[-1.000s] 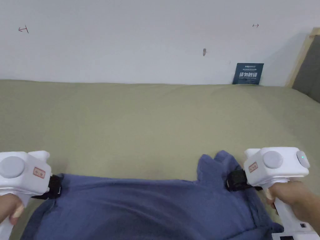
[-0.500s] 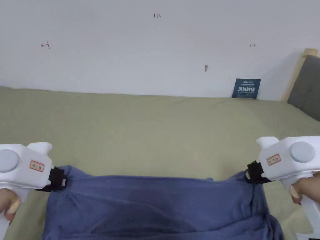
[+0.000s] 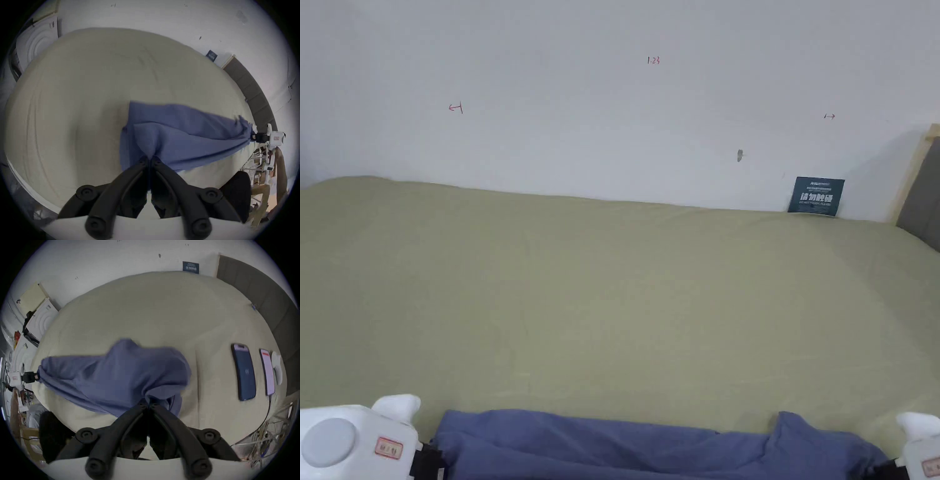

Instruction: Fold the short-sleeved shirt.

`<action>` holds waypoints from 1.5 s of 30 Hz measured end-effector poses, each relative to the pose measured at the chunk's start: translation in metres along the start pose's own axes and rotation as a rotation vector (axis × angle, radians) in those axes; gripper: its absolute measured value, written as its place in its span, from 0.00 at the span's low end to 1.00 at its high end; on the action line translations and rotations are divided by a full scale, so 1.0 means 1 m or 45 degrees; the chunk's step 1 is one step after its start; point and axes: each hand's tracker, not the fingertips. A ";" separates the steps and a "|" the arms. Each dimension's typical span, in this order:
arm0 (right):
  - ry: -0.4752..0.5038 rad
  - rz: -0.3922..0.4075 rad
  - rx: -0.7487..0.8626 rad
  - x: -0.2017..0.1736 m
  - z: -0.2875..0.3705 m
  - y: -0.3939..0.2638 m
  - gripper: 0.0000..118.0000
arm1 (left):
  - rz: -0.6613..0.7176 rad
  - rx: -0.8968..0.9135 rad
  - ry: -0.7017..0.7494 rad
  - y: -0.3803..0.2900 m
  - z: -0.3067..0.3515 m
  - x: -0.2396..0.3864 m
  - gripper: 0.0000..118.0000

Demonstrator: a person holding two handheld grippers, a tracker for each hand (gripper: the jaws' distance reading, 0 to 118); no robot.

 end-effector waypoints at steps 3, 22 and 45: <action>0.006 -0.070 0.028 0.017 -0.021 0.002 0.03 | 0.069 0.077 -0.018 -0.005 -0.006 -0.001 0.03; 0.061 0.121 0.180 -0.076 0.063 0.010 0.00 | 0.120 0.236 -0.143 0.010 0.050 -0.014 0.00; 0.144 0.164 0.185 -0.102 0.052 -0.003 0.00 | 0.303 0.074 -0.592 0.021 -0.027 -0.085 1.00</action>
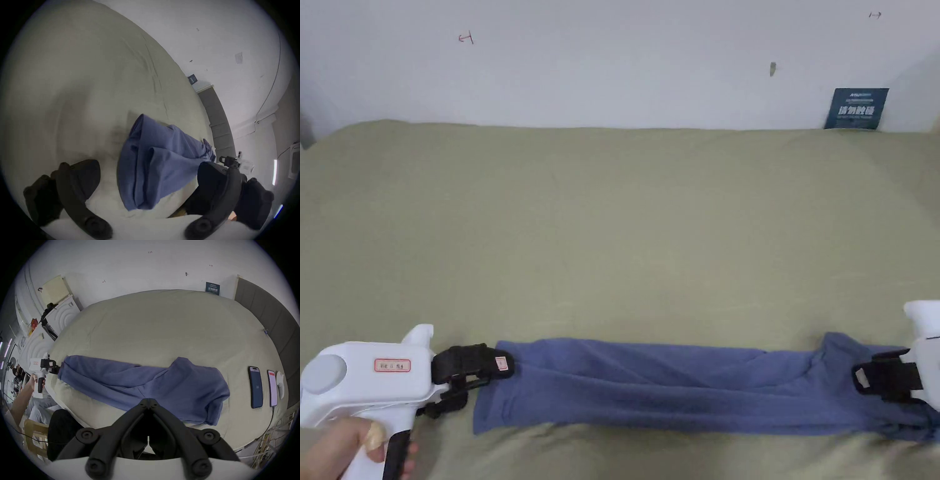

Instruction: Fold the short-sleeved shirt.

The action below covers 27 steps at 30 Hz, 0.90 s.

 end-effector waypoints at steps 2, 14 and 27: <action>0.000 -0.001 -0.003 0.001 -0.007 0.001 0.00 | -0.064 0.047 -0.030 -0.006 0.001 0.012 1.00; 0.044 -0.064 -0.031 0.005 -0.024 -0.008 0.00 | 0.052 0.026 -0.045 -0.014 -0.025 0.017 0.08; 0.034 -0.101 0.049 0.039 0.002 0.005 0.00 | -0.300 0.019 -0.257 -0.007 -0.051 0.151 0.08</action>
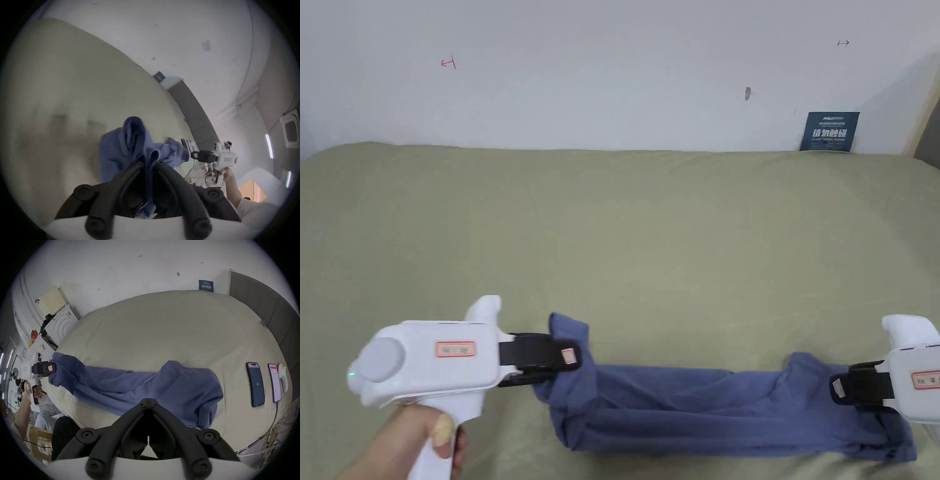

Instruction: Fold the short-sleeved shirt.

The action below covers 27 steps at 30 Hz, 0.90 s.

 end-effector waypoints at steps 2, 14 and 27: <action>0.010 -0.010 0.007 0.003 -0.002 0.000 0.00 | -0.025 -0.062 -0.020 0.003 -0.036 0.015 0.08; -0.004 -0.103 -0.016 0.032 -0.017 -0.008 0.00 | 0.123 -0.121 -0.205 -0.019 -0.120 0.026 0.88; 0.004 -0.061 0.010 0.012 -0.015 -0.001 0.00 | 0.241 -0.257 0.010 -0.064 -0.189 0.015 0.01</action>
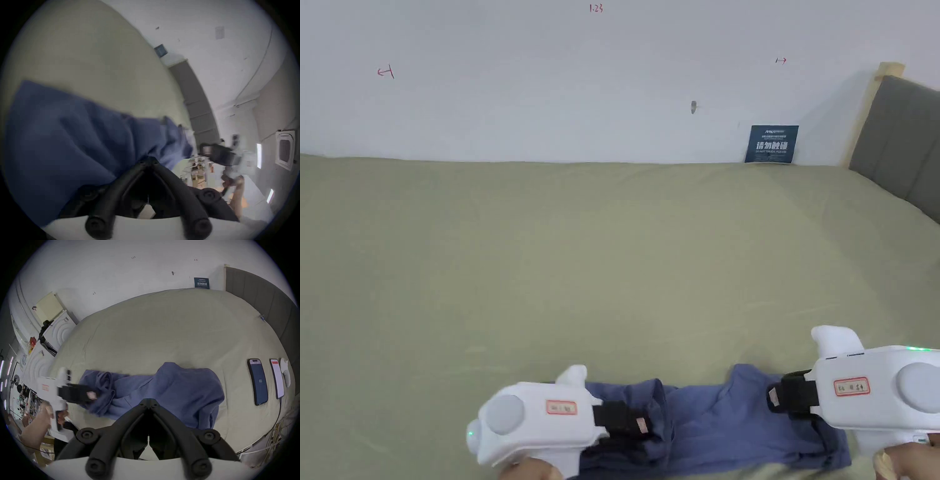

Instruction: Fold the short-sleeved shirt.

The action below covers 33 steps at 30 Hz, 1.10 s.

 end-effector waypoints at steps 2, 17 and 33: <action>0.001 0.015 -0.008 -0.002 0.001 -0.002 0.00 | 0.137 0.017 -0.065 -0.011 -0.021 -0.010 0.00; -0.024 0.090 -0.054 -0.005 0.001 -0.008 0.00 | 0.180 0.157 0.057 0.022 0.114 -0.041 0.00; -0.045 0.116 -0.122 0.001 0.000 -0.015 0.00 | 0.316 0.238 -0.301 0.011 0.121 -0.081 1.00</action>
